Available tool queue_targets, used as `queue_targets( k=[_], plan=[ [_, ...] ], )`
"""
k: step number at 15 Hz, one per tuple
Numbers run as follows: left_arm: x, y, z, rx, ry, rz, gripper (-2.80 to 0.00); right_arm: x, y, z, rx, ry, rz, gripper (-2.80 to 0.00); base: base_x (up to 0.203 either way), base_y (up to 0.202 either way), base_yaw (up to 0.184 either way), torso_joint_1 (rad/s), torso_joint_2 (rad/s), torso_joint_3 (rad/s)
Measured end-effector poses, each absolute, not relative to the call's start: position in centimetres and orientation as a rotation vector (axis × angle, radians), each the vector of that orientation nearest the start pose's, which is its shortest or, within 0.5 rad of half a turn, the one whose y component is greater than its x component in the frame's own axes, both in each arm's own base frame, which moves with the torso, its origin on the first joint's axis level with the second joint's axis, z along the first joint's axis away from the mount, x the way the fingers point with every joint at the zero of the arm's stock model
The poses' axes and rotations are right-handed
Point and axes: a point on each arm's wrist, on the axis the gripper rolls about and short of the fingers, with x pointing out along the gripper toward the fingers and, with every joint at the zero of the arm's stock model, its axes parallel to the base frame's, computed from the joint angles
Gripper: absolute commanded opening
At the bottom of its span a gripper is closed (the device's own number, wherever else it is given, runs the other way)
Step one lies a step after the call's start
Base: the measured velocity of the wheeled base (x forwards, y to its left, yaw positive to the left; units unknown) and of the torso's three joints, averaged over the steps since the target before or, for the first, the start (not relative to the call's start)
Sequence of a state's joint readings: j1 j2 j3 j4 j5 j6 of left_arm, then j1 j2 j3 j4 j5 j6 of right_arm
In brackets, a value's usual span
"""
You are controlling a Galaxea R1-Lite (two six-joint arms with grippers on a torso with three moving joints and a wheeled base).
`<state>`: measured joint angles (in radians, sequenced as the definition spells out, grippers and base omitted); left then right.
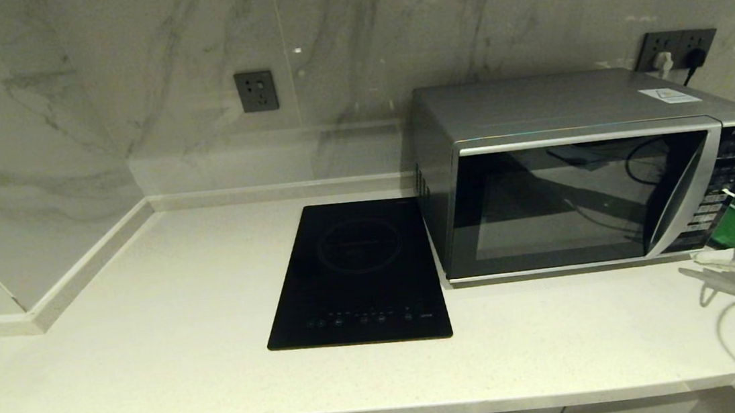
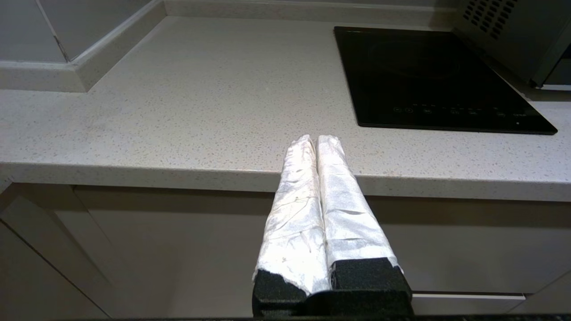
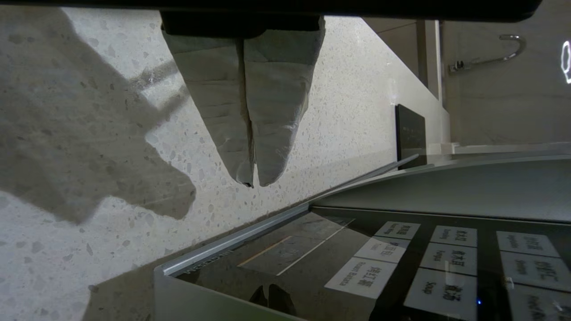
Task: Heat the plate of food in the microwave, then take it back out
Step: Open the microwave oven
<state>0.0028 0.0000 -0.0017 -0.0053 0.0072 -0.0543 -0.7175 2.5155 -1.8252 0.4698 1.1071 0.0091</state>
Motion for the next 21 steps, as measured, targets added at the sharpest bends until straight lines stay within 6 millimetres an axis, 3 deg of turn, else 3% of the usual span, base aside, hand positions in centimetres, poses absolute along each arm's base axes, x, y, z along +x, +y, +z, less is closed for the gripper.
queue_targets(
  k=[7,21],
  plan=[
    [-2.3,0.0,7.7,-0.055,-0.008,0.010,-2.80,36.9,-29.3,5.3,0.923,0.686,0.341,-2.80,0.000,0.000,0.000,0.000,0.00,0.000],
    [-2.3,0.0,7.7,-0.055,-0.008,0.010,-2.80,37.9,-29.7,4.9,0.925,0.672,0.361,-2.80,0.000,0.000,0.000,0.000,0.00,0.000]
  ],
)
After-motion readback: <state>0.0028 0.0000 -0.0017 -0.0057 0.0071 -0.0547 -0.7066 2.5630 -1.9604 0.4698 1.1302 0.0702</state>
